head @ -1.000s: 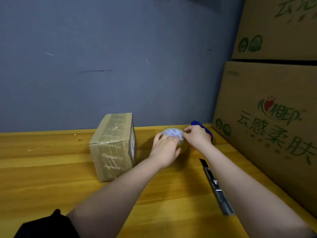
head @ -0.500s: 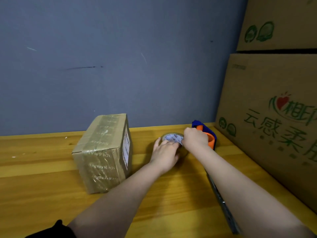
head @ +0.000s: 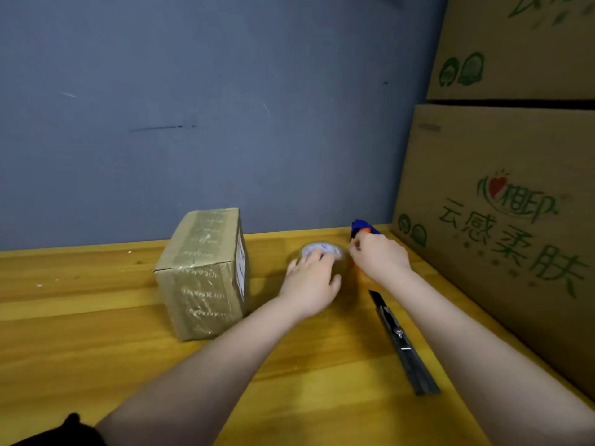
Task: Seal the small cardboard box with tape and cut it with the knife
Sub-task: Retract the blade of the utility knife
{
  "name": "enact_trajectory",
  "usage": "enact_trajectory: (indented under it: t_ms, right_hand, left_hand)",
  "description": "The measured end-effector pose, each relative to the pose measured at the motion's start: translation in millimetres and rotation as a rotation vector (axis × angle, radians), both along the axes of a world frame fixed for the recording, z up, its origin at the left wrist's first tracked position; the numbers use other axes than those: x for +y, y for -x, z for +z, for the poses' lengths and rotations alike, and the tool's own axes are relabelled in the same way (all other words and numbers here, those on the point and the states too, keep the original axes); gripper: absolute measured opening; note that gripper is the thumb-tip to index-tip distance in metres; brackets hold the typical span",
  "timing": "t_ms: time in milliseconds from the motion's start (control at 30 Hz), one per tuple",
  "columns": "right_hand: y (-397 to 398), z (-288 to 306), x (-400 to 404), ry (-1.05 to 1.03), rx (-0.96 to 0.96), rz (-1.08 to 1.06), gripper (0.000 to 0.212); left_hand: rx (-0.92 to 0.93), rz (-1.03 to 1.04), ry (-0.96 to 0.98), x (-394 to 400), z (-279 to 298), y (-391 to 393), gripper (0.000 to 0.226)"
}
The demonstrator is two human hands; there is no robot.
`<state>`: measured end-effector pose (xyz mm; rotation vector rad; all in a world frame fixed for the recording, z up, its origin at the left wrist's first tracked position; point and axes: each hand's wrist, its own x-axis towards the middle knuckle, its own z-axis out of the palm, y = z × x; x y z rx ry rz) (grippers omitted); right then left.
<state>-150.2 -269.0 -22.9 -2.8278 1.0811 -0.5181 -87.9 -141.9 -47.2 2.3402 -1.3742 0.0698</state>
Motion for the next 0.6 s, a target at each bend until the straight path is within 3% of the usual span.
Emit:
enact_trajectory:
  t_ms: [133,267,433,600]
  right_hand:
    - [42.2,-0.4,5.3,-0.201,0.197,-0.081,0.029]
    - [79.5,-4.2,13.7,-0.326,0.257,-0.159,0.035]
    - [98.0,-12.5,20.5,-0.548,0.179,-0.196,0.035]
    - [101.8,-8.8,33.2,-0.736,0.097,-0.211,0.033]
  left_hand:
    - [0.241,-0.136,-0.066,9.9,-3.2,40.2,0.039]
    - [0.582,-0.124,-0.068,9.0,-12.9,75.8,0.041]
    - [0.833,-0.107,0.065,6.8,-16.3,100.4,0.035]
    - [1.238,-0.077,0.085,10.0,-2.6,113.5,0.019]
